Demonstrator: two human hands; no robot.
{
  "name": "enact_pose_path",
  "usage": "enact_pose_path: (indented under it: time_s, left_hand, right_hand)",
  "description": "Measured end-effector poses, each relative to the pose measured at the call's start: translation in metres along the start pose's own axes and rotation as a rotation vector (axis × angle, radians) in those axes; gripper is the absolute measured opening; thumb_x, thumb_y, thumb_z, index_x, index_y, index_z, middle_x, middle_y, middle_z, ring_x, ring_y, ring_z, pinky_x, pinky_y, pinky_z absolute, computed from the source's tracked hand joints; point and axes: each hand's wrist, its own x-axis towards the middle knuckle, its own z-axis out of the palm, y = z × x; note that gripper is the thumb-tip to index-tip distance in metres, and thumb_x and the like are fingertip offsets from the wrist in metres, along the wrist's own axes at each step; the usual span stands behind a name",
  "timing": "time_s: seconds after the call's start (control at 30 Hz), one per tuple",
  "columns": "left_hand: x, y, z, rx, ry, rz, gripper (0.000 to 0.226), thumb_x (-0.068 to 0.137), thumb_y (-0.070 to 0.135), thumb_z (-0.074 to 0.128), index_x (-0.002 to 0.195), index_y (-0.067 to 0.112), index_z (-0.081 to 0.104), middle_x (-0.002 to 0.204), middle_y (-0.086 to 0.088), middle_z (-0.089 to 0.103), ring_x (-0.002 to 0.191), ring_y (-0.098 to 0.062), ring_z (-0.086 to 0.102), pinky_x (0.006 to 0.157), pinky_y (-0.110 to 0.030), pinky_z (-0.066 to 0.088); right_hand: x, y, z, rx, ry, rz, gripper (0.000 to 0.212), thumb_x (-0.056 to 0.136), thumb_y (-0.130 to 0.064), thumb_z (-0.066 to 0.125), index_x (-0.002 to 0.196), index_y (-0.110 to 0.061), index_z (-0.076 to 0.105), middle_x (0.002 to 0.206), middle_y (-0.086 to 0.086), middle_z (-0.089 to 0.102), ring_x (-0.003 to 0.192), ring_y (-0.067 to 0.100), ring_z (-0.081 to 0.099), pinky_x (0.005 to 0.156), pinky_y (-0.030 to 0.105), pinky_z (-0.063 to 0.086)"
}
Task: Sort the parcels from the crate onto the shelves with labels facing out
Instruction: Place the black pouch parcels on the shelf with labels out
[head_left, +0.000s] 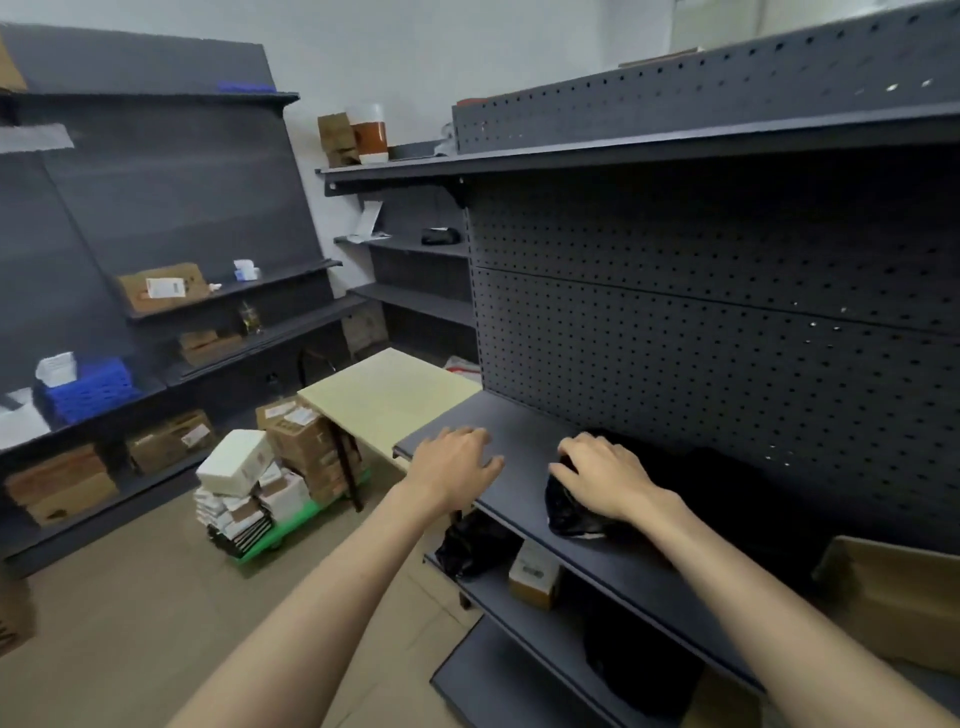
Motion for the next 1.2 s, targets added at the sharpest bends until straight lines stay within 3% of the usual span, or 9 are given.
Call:
enact_pose_path:
  time_s: [0.3,0.6,0.7,0.8,1.0,1.2]
  left_hand:
    - [0.086,0.026,0.058,-0.052,-0.134,0.306,0.053,0.102,0.052,0.039,0.137,0.014,0.05,0.14,-0.009,0.054,0.129,-0.032,0.048,0.1,-0.044,0.042]
    - [0.131,0.03,0.084,-0.083,-0.233,0.523,0.054,0.101,0.05,0.043,0.144,0.018,0.047,0.143,-0.006,0.052,0.132,-0.029,0.046,0.105,-0.044,0.041]
    - [0.134,0.028,0.104,-0.134,-0.303,0.566,0.056,0.102,0.046,0.044,0.15,0.016,0.041,0.155,-0.004,0.04,0.14,-0.029,0.039,0.11,-0.044,0.038]
    - [0.136,0.022,0.123,-0.2,-0.418,0.603,0.061,0.104,0.043,0.043,0.157,0.018,0.028,0.165,0.001,0.022,0.149,-0.028,0.025,0.118,-0.043,0.03]
    - [0.135,0.011,0.148,-0.272,-0.488,0.641,0.064,0.105,0.039,0.042,0.16,0.017,0.017,0.166,-0.003,0.02,0.15,-0.026,0.024,0.121,-0.035,0.024]
    - [0.131,0.013,0.155,-0.416,-0.49,0.617,0.061,0.106,0.042,0.039,0.159,0.018,0.023,0.166,-0.003,0.02,0.152,-0.022,0.022,0.121,-0.03,0.021]
  right_hand:
    - [-0.01,0.057,0.024,0.052,-0.012,0.399,0.043,0.102,-0.041,0.04,0.127,-0.01,0.054,0.125,0.012,0.056,0.113,0.031,0.056,0.092,0.044,0.049]
    - [0.002,0.039,0.049,0.315,-0.001,0.725,0.041,0.101,-0.038,0.047,0.122,-0.004,0.055,0.123,0.016,0.059,0.113,0.034,0.058,0.093,0.041,0.049]
    - [0.009,0.034,0.069,0.429,0.03,0.821,0.041,0.1,-0.037,0.048,0.12,-0.002,0.055,0.121,0.016,0.058,0.113,0.034,0.058,0.094,0.04,0.048]
    - [0.013,0.03,0.095,0.519,0.037,0.893,0.045,0.1,-0.038,0.048,0.125,-0.001,0.053,0.128,0.015,0.056,0.118,0.032,0.055,0.1,0.042,0.046]
    - [0.016,0.018,0.13,0.592,0.082,0.983,0.072,0.1,-0.048,0.044,0.154,-0.007,0.021,0.156,0.014,0.029,0.144,0.029,0.03,0.116,0.038,0.03]
    - [0.015,0.009,0.133,0.762,0.246,0.99,0.071,0.096,-0.048,0.053,0.154,-0.019,0.023,0.152,0.008,0.04,0.137,0.026,0.041,0.11,0.034,0.038]
